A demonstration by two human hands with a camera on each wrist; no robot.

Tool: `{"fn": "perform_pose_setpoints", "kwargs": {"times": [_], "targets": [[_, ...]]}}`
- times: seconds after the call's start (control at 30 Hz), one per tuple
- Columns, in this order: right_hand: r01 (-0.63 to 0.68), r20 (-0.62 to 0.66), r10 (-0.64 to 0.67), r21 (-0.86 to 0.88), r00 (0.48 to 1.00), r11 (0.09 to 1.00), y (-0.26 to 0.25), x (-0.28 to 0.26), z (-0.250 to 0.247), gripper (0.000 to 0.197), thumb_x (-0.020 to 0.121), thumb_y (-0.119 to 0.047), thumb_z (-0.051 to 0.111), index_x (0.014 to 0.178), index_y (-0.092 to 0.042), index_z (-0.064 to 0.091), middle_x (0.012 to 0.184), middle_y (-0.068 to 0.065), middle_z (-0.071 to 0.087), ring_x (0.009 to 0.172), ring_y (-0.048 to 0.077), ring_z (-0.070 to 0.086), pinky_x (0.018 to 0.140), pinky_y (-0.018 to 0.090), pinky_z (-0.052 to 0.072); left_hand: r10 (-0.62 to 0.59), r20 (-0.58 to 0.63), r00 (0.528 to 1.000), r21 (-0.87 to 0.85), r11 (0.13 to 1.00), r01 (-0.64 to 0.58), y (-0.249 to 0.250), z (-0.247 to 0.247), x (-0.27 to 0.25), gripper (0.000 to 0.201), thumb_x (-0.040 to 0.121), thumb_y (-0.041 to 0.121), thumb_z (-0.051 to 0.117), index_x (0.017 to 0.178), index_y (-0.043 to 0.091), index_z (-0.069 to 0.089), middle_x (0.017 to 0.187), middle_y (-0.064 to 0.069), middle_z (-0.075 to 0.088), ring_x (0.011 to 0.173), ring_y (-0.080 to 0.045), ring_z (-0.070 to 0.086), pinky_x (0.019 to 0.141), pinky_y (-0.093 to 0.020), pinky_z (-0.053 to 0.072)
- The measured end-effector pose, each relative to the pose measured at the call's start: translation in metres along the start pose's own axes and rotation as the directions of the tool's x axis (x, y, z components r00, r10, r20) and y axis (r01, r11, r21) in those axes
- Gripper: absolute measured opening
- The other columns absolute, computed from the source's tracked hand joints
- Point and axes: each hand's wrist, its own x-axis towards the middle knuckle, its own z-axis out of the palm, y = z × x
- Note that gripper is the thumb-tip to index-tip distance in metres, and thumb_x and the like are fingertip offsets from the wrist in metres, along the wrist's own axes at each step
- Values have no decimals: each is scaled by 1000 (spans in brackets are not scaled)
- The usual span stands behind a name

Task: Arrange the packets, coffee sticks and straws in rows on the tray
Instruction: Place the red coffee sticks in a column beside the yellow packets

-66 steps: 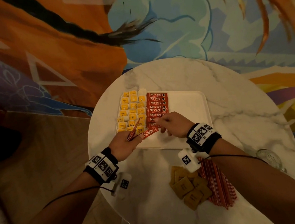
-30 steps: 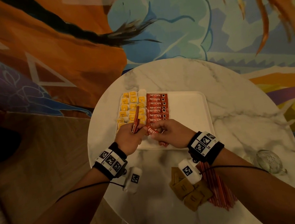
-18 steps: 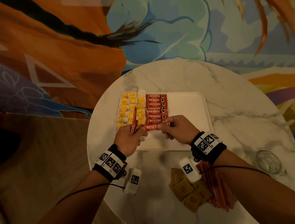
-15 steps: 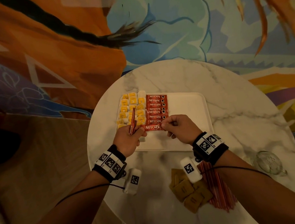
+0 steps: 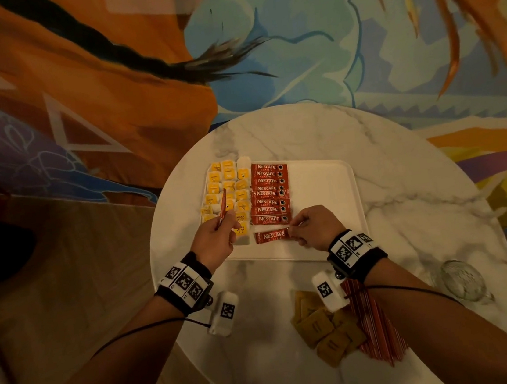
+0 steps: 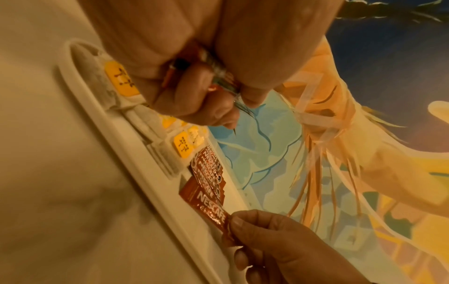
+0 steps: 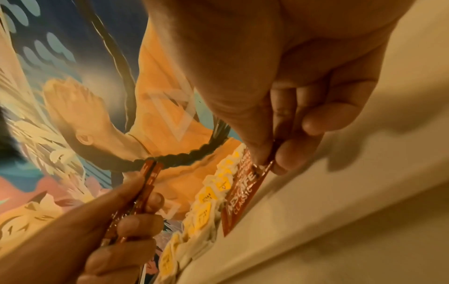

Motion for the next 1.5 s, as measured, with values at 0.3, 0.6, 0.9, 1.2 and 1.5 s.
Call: {"fn": "perform_pose_setpoints", "kwargs": {"times": [0.3,0.6,0.9,1.2,1.5], "targets": [[41,-45,-51,-186,998,982,-11,7,8,16,85,-30,75,72,-23,68,73,-4,73,74,12,69,75,31,57,-14,13,1000,-17,1000,14,-3,-2,-1,46,101,49,45,89,9,64,62,-2,48,50,-11,40,46,-23,33],[15,-75,-38,-287,996,958,-14,13,12,19,84,-40,74,78,-25,65,81,-6,69,82,14,66,74,31,53,-11,28,1000,13,1000,10,-8,-1,1,54,102,52,39,95,6,65,61,-2,49,48,-12,40,44,-22,33],[105,-104,-119,-129,987,986,-21,6,7,29,88,-51,67,94,-22,62,92,-5,67,84,14,65,74,31,51,106,203,973,210,966,-149,-17,0,7,38,102,39,50,85,8,64,55,7,44,50,-10,39,49,-28,34],[347,143,-370,164,918,923,-40,-21,1,20,96,-31,63,94,-15,75,74,-3,67,57,11,56,60,25,49,229,406,885,529,730,-432,-12,2,-1,28,94,38,64,74,19,62,59,8,49,53,-5,42,57,-26,37],[329,1,-342,264,940,906,-26,-16,-8,6,90,-12,71,95,-10,72,81,12,70,60,12,61,61,25,53,265,261,928,429,829,-358,-13,-5,2,15,87,35,74,98,25,69,79,20,69,71,3,63,67,-16,48]]}}
